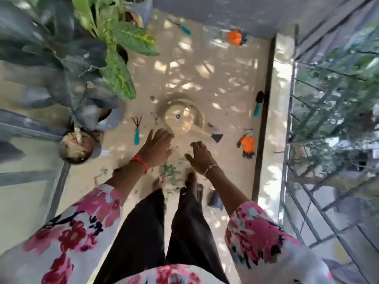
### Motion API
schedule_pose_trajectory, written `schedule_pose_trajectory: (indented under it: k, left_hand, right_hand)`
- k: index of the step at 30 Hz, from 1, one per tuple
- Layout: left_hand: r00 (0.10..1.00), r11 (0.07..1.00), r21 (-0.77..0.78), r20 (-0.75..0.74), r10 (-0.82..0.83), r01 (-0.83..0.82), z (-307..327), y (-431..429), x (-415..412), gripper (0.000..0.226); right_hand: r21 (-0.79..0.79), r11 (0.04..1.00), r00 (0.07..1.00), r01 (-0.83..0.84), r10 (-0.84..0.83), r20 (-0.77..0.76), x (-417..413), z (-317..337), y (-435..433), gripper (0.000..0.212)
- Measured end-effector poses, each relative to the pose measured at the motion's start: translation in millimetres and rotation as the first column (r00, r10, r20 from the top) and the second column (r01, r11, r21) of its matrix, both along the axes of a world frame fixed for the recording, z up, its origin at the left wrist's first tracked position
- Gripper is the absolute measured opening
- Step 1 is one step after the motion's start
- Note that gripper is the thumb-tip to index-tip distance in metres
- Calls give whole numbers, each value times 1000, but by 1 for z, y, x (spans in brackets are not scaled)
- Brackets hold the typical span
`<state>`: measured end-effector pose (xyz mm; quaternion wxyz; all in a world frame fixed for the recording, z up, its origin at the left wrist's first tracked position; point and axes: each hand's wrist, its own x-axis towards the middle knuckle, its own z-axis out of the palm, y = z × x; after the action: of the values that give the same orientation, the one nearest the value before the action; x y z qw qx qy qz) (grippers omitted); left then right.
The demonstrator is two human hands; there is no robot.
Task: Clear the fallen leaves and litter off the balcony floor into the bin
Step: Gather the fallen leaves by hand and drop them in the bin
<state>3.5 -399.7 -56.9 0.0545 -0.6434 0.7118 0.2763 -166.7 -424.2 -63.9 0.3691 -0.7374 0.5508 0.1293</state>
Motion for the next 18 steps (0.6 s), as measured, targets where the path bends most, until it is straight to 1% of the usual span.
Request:
schedule_pose_trajectory:
  k: [3,4,6,7,9,13,15,18]
  left_hand:
    - [985,985,-1,-23,174,-174,-26,-9,9,50]
    - [979,980,-14,-27,200,-201,-37,-14,11,49]
    - [979,979,-30,-40,200,-201,-64,-22,17,44]
    - [980,980,-35,-51,193,-194,-77,-25,19,41]
    - [969,969,-41,-63,239,-242,-121,-34,28,41]
    - [937,943,17,-115,331,-332,-243,-38,45,43]
    - [923,934,36,-139,358,-356,-313,-36,54,44]
    - [900,913,21,-161,405,-407,-406,-38,70,46]
  right_hand:
    - [85,992,995,-91,88,35,10,-33,-24,50]
    - [84,990,993,-117,114,39,12,-48,-32,50]
    - [91,987,990,-133,129,53,20,-82,-46,48]
    - [91,988,990,-129,122,75,24,-96,-49,46]
    - [86,989,984,-118,105,142,38,-141,-55,43]
    - [131,986,975,-103,74,207,73,-253,-50,43]
    - [123,989,969,-76,44,243,92,-320,-47,42]
    - [82,996,958,-36,11,287,116,-416,-48,44]
